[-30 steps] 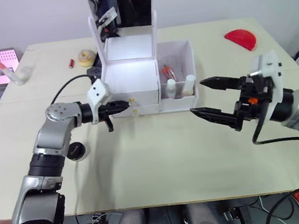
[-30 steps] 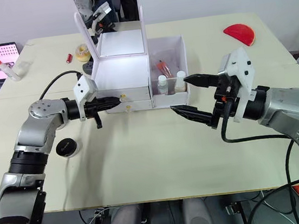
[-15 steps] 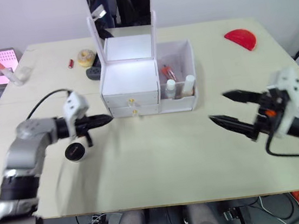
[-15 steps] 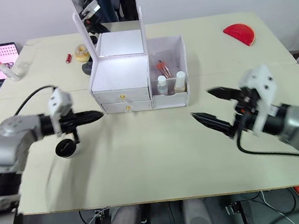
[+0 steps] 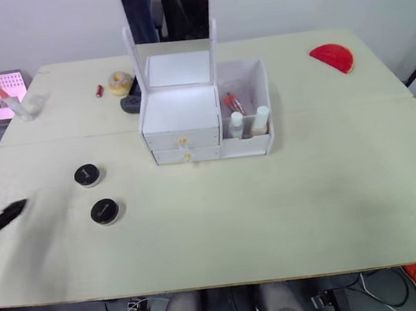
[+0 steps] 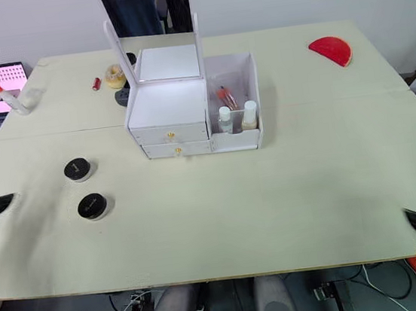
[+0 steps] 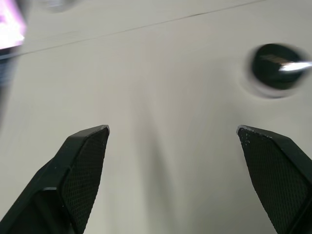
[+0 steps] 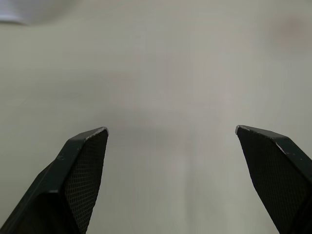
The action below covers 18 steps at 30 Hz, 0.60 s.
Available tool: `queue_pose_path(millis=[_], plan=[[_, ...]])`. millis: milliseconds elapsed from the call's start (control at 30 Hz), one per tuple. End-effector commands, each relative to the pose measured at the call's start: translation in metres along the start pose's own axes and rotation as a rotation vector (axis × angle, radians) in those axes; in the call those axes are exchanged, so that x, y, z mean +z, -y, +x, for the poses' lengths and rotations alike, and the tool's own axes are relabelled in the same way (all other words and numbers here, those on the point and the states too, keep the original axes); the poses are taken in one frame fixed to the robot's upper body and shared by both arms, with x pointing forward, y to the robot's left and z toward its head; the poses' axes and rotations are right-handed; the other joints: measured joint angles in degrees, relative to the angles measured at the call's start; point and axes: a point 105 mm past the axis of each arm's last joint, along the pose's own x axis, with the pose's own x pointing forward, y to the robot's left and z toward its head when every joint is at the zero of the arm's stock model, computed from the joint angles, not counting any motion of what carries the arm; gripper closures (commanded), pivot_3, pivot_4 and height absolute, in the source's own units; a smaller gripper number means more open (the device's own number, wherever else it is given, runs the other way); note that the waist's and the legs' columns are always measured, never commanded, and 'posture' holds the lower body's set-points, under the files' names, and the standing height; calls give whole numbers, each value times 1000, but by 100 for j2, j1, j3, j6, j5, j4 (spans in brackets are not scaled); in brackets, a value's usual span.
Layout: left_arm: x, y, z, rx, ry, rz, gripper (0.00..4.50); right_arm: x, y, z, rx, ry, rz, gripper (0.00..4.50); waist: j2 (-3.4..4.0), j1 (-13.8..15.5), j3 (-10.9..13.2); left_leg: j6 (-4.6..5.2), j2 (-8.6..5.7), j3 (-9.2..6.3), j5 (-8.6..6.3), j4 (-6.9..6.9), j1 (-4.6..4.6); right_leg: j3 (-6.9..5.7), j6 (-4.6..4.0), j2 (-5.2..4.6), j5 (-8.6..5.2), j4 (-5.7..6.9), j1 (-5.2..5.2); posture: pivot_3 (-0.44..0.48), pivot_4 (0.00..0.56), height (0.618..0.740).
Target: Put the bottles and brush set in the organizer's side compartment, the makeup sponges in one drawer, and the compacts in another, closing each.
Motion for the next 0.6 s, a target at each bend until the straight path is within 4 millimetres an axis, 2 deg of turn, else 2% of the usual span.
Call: queue_pose_path(millis=[33,100,433,500,600], plan=[[5,-21,-11,107,28,42,94,5,25,-13,-106,47,-48,0,0,3,-3,0,0,5,0,0,2,4,-1,-3,0,0,1,0,150,740],[2,-25,-12,128,23,46,94,5,30,-15,-128,57,-50,0,1,7,-6,-1,0,11,0,1,4,13,-3,-4,-1,1,1,0,150,740],[-4,-19,-5,98,25,43,94,13,19,0,-72,93,-46,0,-1,5,-8,-1,1,19,-1,-1,1,21,-2,-6,-1,2,-7,0,150,740],[-5,-12,-2,62,33,43,94,19,6,5,-16,108,-33,0,1,0,-8,-1,1,21,-1,-1,1,22,-2,-6,-1,3,-9,0,150,740],[-8,12,7,-56,41,55,94,36,-35,13,163,130,15,0,8,-1,-11,-1,3,29,-1,-4,1,31,-2,-6,-1,6,-14,0,150,740]])
